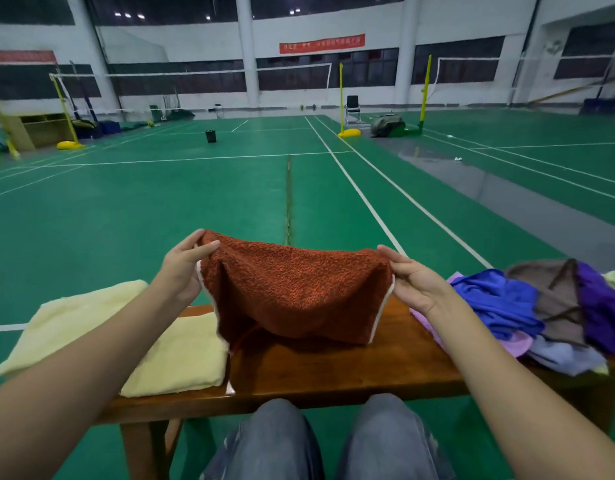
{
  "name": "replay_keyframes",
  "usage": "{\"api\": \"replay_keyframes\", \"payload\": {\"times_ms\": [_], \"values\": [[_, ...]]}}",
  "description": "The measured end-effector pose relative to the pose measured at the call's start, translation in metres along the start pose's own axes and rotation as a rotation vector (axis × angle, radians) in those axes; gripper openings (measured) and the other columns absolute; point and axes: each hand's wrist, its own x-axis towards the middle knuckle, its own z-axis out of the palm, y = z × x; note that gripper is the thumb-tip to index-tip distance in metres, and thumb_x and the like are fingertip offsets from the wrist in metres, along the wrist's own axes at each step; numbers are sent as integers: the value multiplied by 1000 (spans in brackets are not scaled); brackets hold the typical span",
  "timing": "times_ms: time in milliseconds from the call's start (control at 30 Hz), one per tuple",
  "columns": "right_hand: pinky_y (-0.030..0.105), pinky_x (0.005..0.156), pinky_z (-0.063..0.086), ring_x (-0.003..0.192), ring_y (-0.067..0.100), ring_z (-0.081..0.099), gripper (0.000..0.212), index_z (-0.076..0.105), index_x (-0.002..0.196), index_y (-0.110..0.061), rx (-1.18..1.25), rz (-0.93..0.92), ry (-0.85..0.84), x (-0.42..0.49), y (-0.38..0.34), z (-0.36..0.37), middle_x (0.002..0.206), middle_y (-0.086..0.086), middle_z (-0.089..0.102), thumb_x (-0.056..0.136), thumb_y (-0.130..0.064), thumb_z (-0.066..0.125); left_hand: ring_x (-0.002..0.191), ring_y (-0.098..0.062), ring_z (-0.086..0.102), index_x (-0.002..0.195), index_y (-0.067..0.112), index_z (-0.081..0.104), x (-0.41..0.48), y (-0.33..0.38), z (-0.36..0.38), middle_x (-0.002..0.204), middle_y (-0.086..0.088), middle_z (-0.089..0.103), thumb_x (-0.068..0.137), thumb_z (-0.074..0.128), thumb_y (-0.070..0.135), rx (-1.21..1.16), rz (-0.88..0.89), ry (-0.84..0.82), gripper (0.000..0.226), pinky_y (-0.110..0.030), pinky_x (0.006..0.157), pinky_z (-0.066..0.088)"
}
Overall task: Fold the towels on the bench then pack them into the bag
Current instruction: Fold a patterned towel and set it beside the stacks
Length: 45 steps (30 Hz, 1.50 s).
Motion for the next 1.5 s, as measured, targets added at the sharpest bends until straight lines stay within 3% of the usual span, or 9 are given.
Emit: {"api": "replay_keyframes", "payload": {"times_ms": [233, 433, 500, 633, 867, 1100, 1267, 1400, 1500], "values": [[24, 66, 57, 73, 16, 70, 74, 78, 85, -13, -72, -136, -14, -4, -25, 5, 88, 8, 73, 13, -9, 95, 71, -8, 70, 141, 5, 38, -3, 10, 20, 124, -13, 57, 84, 52, -14, 85, -4, -75, 62, -20, 64, 57], [22, 64, 57, 68, 14, 70, 54, 78, 74, -11, -81, -240, -13, 5, -56, 17, 79, 8, 74, 22, -2, 89, 56, -8, 66, 130, 10, 49, 7, 33, 32, 66, -3, 70, 84, 48, -19, 169, 32, -120, 55, -16, 62, 55], [22, 63, 57, 68, 13, 70, 35, 78, 73, -14, -80, -275, 27, 7, -65, 24, 79, 6, 74, 46, 9, 74, 56, -6, 66, 124, 6, 54, 13, 41, 38, 69, -3, 70, 84, 49, -17, 213, 64, -126, 46, -15, 62, 55], [22, 62, 56, 67, 10, 69, 57, 78, 75, -19, -177, -396, 95, 18, -81, 33, 78, 1, 73, 84, 20, 39, 60, -2, 65, 121, 10, 58, 26, 52, 51, 81, 1, 68, 84, 54, -14, 273, 106, -128, 45, -15, 65, 54], [22, 59, 55, 64, 12, 69, 44, 60, 103, -9, -297, -408, 188, 36, -103, 44, 73, 2, 72, 82, 25, 41, 65, -3, 65, 128, 6, 53, 41, 53, 61, 97, -1, 62, 81, 57, -16, 309, 159, -113, 53, -16, 62, 56], [18, 64, 54, 69, 8, 68, 39, 72, 89, -15, -336, -426, 240, 49, -103, 38, 74, -1, 73, 86, 16, 47, 59, -2, 65, 95, 8, 65, 55, 43, 58, 67, 5, 71, 86, 58, -6, 137, 145, 4, 18, -17, 67, 53], [16, 64, 53, 68, 6, 67, 51, 74, 82, -17, -430, -492, 263, 62, -102, 35, 72, -6, 72, 80, 25, 45, 62, -5, 65, 92, 7, 64, 65, 46, 59, 86, -7, 61, 82, 56, -15, 87, 170, 27, 25, -16, 66, 55], [16, 66, 53, 68, 5, 65, 46, 63, 101, -19, -722, -575, 382, 76, -106, 32, 76, -2, 70, 79, 21, 53, 70, -8, 55, 117, 7, 59, 80, 46, 59, 77, -2, 56, 79, 64, -11, 324, 283, 82, 43, -16, 67, 50], [13, 68, 51, 72, 5, 61, 33, 63, 97, -14, -945, -630, 474, 84, -104, 30, 91, 13, 67, 79, 13, 62, 66, -6, 53, 111, 0, 64, 95, 40, 57, 78, -5, 61, 76, 70, -5, 512, 385, 150, 36, -7, 59, 46]]}}
